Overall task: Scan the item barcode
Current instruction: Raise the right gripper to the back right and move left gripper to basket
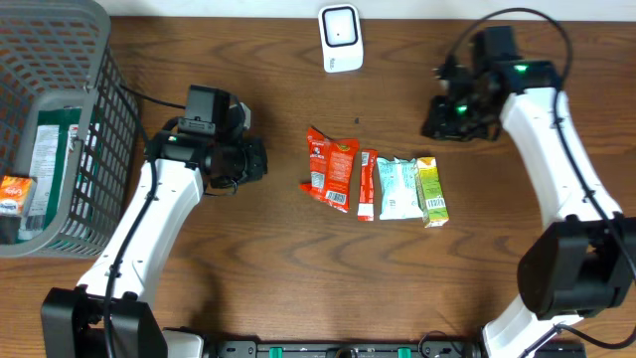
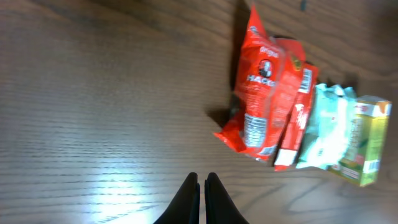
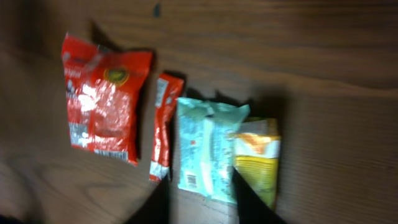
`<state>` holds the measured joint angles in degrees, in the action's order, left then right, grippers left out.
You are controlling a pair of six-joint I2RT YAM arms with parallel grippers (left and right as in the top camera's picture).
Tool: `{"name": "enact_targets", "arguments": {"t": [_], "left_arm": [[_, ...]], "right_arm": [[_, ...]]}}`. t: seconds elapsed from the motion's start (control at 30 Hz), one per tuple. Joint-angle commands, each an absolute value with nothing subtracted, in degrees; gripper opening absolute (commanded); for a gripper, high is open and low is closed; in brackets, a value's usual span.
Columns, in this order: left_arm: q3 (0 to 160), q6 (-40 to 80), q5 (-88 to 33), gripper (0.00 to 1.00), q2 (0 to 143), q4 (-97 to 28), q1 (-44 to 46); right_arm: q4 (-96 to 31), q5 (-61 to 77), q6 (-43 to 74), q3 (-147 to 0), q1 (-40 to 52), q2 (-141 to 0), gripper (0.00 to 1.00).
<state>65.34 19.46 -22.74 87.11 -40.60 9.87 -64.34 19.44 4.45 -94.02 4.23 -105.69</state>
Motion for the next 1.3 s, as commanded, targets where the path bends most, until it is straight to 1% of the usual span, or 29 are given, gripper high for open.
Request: {"name": "enact_targets", "arguments": {"t": [0.0,0.03,0.07,0.13,0.17,0.3,0.4,0.47,0.57,0.63,0.67,0.7,0.73,0.83,1.03,1.27], "left_arm": [[68.07,20.97,-17.50,0.07,85.84,-42.41,10.37],[69.73,21.26,-16.95,0.07,85.69,-43.88,10.37],[71.92,21.23,-16.56,0.07,85.69,-45.80,10.37],[77.19,21.23,-13.08,0.07,85.71,-50.54,10.37],[83.22,21.26,-6.92,0.08,85.71,-55.48,10.37],[95.59,21.28,4.58,0.11,85.71,-62.54,9.15],[102.08,21.32,9.21,0.12,85.71,-64.58,6.26],[104.64,21.80,12.16,0.17,85.71,-64.42,3.31],[105.32,21.96,16.03,0.17,85.71,-62.43,-1.96],[105.23,21.96,18.63,0.30,86.06,-61.76,-5.54],[105.23,21.96,19.59,0.41,86.24,-61.60,-7.16],[105.23,21.93,20.67,0.47,86.56,-61.43,-9.28],[105.23,21.93,20.88,0.52,86.87,-61.36,-11.20],[105.23,21.89,20.86,0.54,87.83,-61.45,-16.47],[105.23,20.32,20.86,0.54,91.88,-60.45,-24.99],[105.16,15.57,20.84,0.54,101.34,-60.49,-30.30]], "right_arm": [[-63.94,22.48,2.48,-94.39,-1.78,-105.32,0.31],[-63.90,21.39,2.50,-94.39,-3.09,-105.32,0.44],[-63.90,20.05,2.50,-94.37,-4.19,-105.32,0.59],[-64.05,17.23,2.50,-94.28,-5.91,-105.32,0.99],[-64.31,15.22,2.50,-94.28,-7.11,-105.32,0.99],[-64.27,14.83,2.70,-94.28,-8.45,-105.32,0.99],[-64.27,14.83,2.70,-94.28,-8.49,-105.32,0.99],[-64.27,14.83,2.70,-94.28,-8.49,-105.32,0.99],[-64.25,14.83,2.70,-94.28,-8.49,-105.32,0.99],[-64.27,14.83,2.70,-94.28,-8.49,-105.32,0.99],[-64.27,14.83,2.70,-94.28,-8.49,-105.32,0.99],[-64.27,14.85,2.70,-94.28,-8.47,-105.32,0.99],[-64.25,14.83,2.70,-94.28,-8.49,-105.32,0.99],[-64.25,14.83,2.70,-94.28,-8.47,-105.32,0.99],[-64.25,14.83,2.70,-94.28,-8.47,-105.32,0.99],[-64.25,14.83,2.70,-94.28,-8.47,-105.32,0.99]]}}
